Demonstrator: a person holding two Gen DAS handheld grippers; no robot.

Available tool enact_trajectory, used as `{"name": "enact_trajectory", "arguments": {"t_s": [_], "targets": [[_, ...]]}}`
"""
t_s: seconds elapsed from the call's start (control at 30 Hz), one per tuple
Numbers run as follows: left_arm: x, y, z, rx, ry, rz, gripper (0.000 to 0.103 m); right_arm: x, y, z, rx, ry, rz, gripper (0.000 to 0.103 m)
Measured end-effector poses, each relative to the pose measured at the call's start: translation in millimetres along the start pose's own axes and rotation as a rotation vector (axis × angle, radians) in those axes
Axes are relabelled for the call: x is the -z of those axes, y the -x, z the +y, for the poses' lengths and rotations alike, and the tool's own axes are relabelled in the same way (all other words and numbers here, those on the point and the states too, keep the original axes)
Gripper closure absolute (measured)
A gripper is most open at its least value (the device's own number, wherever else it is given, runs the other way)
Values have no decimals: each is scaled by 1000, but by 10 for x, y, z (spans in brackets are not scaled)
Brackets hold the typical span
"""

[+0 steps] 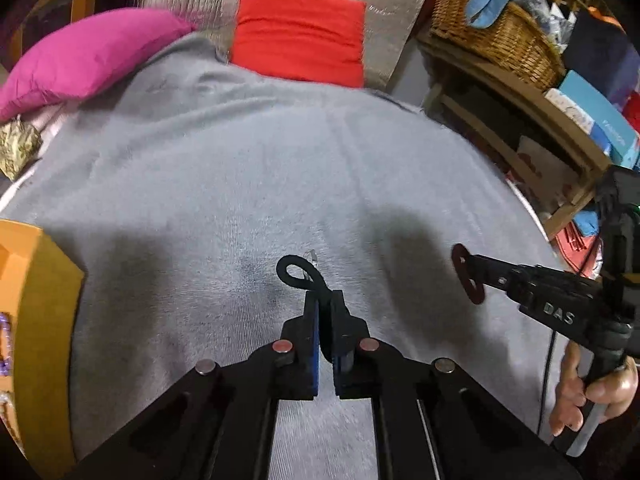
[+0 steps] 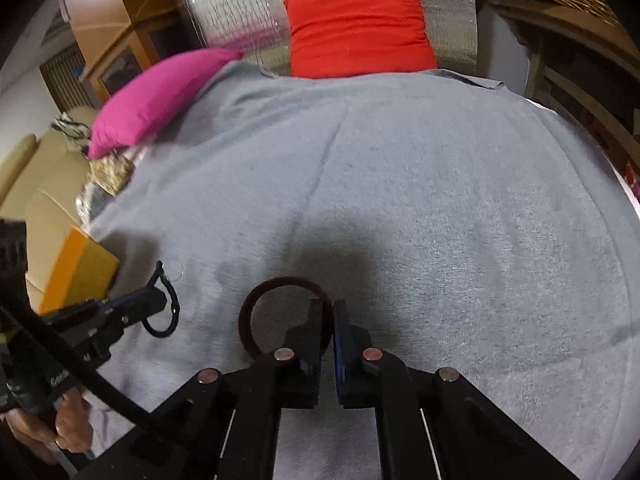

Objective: Organize jewelry
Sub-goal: 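Carry the hair tie and ring into the orange box and open both tools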

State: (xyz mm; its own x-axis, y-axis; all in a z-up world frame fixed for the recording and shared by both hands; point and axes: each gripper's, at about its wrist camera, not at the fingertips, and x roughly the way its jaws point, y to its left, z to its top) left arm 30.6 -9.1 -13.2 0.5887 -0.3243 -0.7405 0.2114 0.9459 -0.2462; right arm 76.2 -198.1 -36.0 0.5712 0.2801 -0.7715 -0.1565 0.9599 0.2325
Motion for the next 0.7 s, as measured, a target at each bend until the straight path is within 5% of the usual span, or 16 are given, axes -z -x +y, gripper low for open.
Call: {"name": "enact_trajectory", "arguments": {"t_s": [0.3, 0.7], "targets": [[234, 636, -79, -59, -52, -75, 98, 169, 213, 347, -40, 28, -46, 98], [762, 1614, 262, -161, 28, -208, 98, 691, 316, 1177, -84, 151, -4, 98]]}}
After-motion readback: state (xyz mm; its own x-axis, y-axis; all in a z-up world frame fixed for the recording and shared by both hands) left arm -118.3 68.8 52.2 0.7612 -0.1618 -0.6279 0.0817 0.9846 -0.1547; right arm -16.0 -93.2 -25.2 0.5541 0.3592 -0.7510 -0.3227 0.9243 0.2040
